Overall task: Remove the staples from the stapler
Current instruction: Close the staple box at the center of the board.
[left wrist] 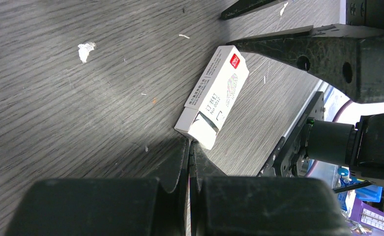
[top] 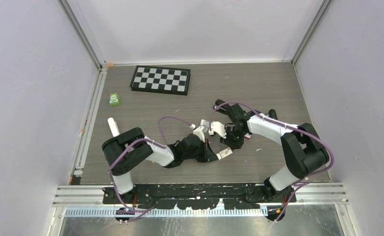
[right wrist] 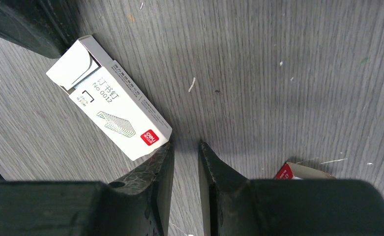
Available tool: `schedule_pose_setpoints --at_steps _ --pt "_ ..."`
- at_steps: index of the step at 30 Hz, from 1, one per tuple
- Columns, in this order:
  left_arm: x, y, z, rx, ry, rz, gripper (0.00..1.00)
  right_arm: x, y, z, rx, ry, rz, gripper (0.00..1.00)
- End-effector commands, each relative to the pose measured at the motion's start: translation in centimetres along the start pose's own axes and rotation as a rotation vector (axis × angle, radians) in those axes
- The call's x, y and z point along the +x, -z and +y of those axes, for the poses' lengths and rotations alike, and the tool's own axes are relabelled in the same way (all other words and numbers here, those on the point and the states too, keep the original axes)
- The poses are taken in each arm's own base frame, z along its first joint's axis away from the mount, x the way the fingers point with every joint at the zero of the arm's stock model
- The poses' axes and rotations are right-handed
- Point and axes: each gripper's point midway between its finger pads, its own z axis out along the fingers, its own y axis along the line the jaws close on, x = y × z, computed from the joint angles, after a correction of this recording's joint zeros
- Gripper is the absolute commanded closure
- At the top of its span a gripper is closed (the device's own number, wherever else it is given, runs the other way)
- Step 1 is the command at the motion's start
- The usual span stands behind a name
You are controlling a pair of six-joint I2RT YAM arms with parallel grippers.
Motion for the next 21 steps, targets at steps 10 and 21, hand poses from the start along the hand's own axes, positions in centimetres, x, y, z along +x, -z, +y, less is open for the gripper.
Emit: schedule_pose_setpoints --at_steps 10,21 --pt "0.2 -0.4 1.2 -0.040 -0.004 0.006 1.00 0.1 -1.7 2.9 -0.132 0.021 0.013 0.70" --pt "-0.1 -0.4 1.1 -0.043 -0.004 -0.002 1.00 0.1 -1.9 3.8 -0.171 0.047 0.024 0.70"
